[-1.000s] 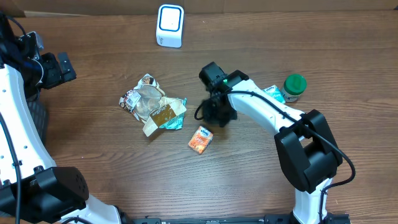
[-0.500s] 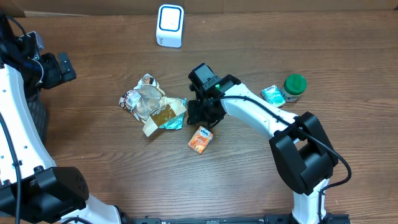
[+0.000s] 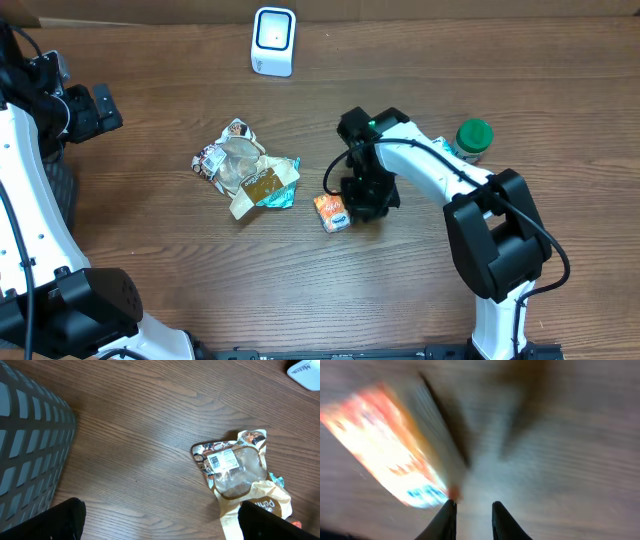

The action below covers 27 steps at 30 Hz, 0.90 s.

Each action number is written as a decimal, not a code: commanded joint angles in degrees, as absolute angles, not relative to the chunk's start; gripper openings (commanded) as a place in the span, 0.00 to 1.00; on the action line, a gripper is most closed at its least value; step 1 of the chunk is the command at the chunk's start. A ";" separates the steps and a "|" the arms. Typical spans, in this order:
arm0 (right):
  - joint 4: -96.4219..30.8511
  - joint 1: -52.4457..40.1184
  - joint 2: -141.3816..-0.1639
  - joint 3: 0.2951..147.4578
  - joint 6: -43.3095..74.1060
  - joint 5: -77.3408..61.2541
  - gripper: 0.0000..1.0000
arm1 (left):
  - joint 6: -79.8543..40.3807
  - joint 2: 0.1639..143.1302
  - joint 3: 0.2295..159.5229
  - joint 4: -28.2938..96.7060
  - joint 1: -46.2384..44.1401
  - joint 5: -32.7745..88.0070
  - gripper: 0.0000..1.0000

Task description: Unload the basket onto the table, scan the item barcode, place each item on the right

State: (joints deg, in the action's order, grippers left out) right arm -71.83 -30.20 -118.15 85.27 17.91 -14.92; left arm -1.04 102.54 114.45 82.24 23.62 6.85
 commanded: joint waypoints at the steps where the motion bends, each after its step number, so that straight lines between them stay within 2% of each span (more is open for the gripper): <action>1: -74.54 -30.74 -118.63 85.89 8.47 -22.20 0.21 | 0.23 102.74 114.37 82.21 23.11 7.07 1.00; 10: -72.47 -26.59 -115.98 87.53 7.27 -22.02 0.21 | 0.23 102.74 114.37 82.21 23.11 7.07 1.00; 19: -64.38 -26.79 -114.32 84.18 3.11 -22.06 0.36 | 0.23 102.74 114.37 82.21 23.11 7.07 1.00; 27: -57.21 -26.94 -115.00 76.12 3.18 -24.58 0.37 | 0.23 102.74 114.37 82.21 23.11 7.07 1.00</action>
State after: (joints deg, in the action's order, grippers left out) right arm -58.48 -26.72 -116.29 78.11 3.77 -23.16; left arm -1.02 102.54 114.45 82.26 23.62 6.85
